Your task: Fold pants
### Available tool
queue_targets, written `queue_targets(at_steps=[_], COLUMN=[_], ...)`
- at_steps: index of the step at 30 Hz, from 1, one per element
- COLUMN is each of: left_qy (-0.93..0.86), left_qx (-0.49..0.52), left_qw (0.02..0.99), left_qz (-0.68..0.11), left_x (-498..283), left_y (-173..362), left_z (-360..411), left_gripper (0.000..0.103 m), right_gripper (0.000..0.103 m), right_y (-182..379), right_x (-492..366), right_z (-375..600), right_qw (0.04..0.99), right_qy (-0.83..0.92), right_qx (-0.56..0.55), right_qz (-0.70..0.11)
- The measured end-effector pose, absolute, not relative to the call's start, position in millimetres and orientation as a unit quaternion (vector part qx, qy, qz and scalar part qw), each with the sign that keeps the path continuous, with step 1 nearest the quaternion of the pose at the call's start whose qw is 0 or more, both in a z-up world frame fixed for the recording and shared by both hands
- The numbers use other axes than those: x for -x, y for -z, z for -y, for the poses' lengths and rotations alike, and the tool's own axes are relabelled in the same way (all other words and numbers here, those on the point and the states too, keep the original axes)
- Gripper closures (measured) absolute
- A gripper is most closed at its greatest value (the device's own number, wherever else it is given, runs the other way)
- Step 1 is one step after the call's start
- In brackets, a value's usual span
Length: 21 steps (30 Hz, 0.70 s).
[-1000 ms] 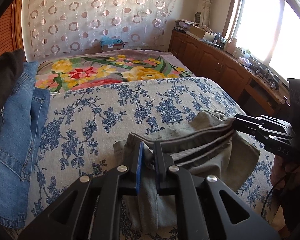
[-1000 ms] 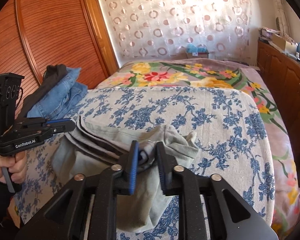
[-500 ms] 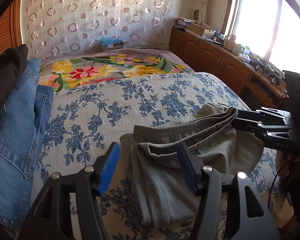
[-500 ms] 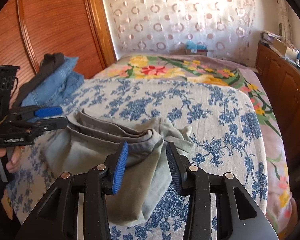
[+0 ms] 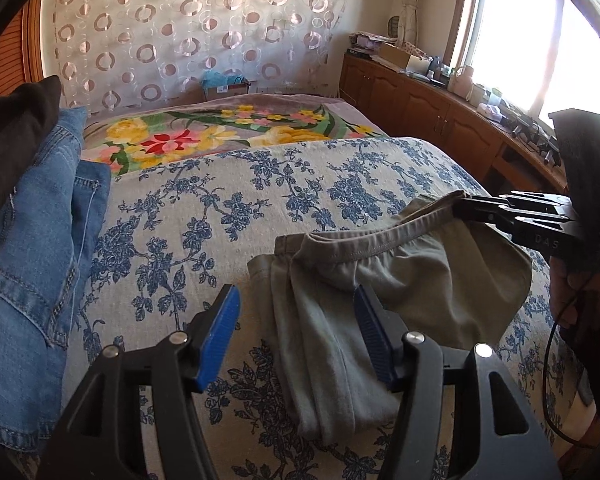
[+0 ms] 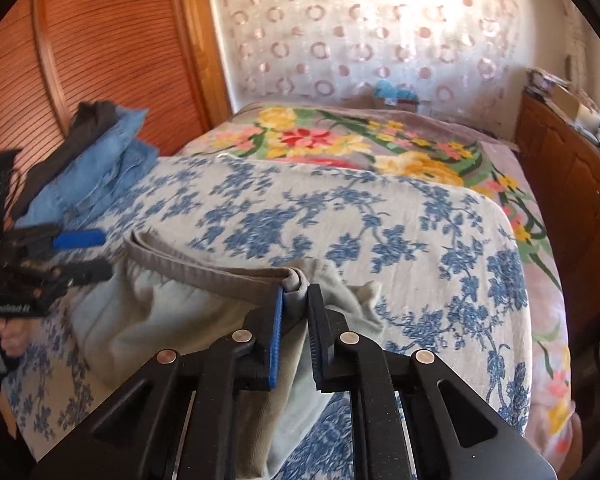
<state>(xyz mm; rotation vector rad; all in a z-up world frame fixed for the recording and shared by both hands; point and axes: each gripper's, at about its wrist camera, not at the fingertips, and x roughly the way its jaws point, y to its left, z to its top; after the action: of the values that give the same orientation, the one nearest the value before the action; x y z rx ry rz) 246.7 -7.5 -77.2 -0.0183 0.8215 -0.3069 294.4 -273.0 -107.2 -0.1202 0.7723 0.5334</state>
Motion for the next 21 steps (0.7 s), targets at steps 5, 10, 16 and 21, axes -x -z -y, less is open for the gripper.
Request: queue_targets(at_steps=[5, 10, 16, 21], left_qy=[0.155, 0.159, 0.161, 0.161], left_qx=[0.005, 0.002, -0.002, -0.007], left_qw=[0.904, 0.903, 0.903, 0.902], left_qz=[-0.398, -0.399, -0.399, -0.401], left_x=[-239, -228, -214, -202], left_y=[78, 78, 78, 80], left_z=[10, 12, 13, 15], left_gripper=[0.044, 0.044, 0.044, 0.044], right_gripper=[0.081, 0.071, 0.064, 0.064], right_y=[108, 99, 96, 103], right_x=[-294, -277, -246, -222], right_z=[275, 285, 295, 298], right_qw=[0.891, 0.891, 0.891, 0.887], right_qy=[-0.246, -0.250, -0.246, -0.248], right_qx=[0.049, 0.043, 0.042, 0.044], right_qz=[-0.380, -0.376, -0.379, -0.388])
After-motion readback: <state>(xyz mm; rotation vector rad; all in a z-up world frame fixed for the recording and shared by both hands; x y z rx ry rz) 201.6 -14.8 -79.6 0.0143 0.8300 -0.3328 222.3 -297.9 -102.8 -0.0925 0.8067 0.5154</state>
